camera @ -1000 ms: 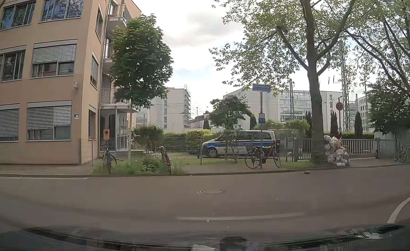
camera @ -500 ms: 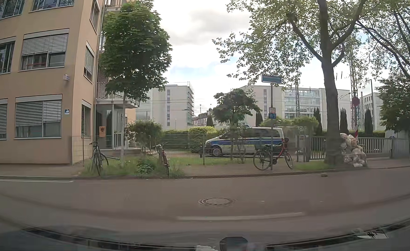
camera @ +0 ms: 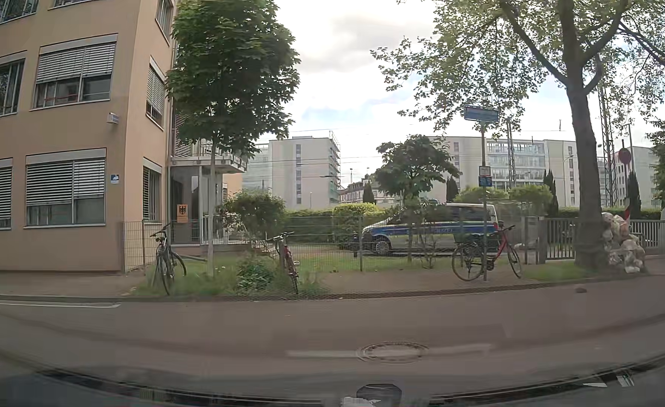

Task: Follow the waypoints while adhering to traffic rules and regulations

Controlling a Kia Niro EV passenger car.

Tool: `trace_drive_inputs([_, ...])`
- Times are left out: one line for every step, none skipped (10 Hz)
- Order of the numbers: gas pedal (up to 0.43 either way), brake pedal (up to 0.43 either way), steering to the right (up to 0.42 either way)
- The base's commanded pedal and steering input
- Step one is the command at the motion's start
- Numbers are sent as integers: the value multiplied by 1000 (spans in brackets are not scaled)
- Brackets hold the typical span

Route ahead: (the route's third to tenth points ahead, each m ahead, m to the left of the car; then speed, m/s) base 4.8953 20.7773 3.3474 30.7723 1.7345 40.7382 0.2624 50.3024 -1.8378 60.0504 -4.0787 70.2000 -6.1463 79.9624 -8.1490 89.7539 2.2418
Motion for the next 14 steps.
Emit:
trace_drive_inputs([0, 0, -436])
trace_drive_inputs([0, 0, -473])
trace_drive_inputs([0, 0, -528])
trace_drive_inputs([0, 0, -584])
trace_drive_inputs([110, 0, -630])
trace_drive_inputs([157, 0, -663])
trace_drive_inputs([177, 0, -699])
trace_drive_inputs([189, 0, -726])
trace_drive_inputs([189, 0, -741])
trace_drive_inputs([189, 0, -757])
trace_drive_inputs([189, 0, -773])
trace_drive_inputs([189, 0, -780])
trace_drive_inputs([189, 0, -782])
trace_drive_inputs([189, 0, -782])
